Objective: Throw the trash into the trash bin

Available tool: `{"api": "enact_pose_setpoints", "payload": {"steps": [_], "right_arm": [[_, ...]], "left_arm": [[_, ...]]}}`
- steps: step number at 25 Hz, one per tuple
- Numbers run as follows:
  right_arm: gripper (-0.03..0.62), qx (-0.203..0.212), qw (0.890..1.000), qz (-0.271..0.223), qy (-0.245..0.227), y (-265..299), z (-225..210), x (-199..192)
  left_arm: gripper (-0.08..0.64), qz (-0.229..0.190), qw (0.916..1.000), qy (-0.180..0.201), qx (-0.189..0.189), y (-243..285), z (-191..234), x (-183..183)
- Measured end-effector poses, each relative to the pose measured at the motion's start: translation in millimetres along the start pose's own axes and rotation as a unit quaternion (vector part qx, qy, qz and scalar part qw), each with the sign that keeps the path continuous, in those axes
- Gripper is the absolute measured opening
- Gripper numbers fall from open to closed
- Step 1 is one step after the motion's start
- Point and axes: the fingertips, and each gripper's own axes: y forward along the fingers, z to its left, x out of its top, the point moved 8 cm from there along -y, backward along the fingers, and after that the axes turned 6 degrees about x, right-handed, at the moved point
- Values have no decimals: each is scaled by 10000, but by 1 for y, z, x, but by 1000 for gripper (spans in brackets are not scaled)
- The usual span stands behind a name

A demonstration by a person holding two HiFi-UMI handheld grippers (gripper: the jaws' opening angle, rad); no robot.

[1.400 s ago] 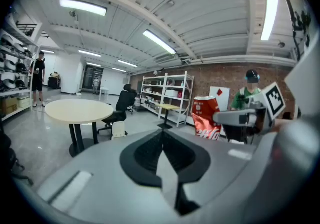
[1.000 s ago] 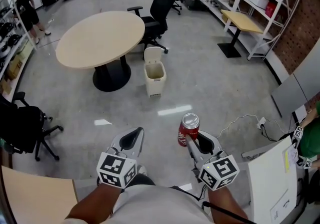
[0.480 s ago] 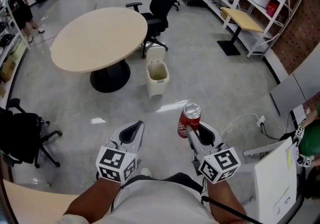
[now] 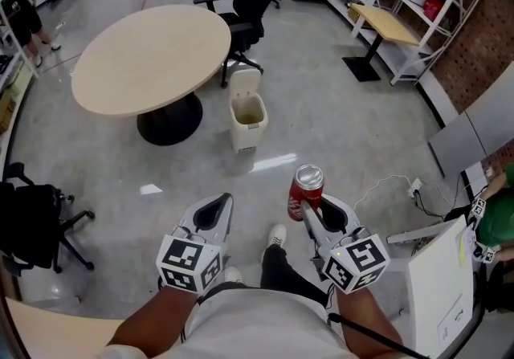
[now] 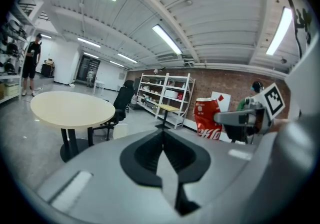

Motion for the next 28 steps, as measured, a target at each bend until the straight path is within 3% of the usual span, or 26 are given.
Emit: {"api": "enact_pose_setpoints", "payload": {"steps": [10,28], "right_arm": [[94,319,9995,-60,-32,38,-21,7],[94,666,9976,-141,82,95,-122,28]], "left_arm": [[9,-40,9996,-12,286,14,12,8],[9,19,9984,9,558,105,16,44]]}}
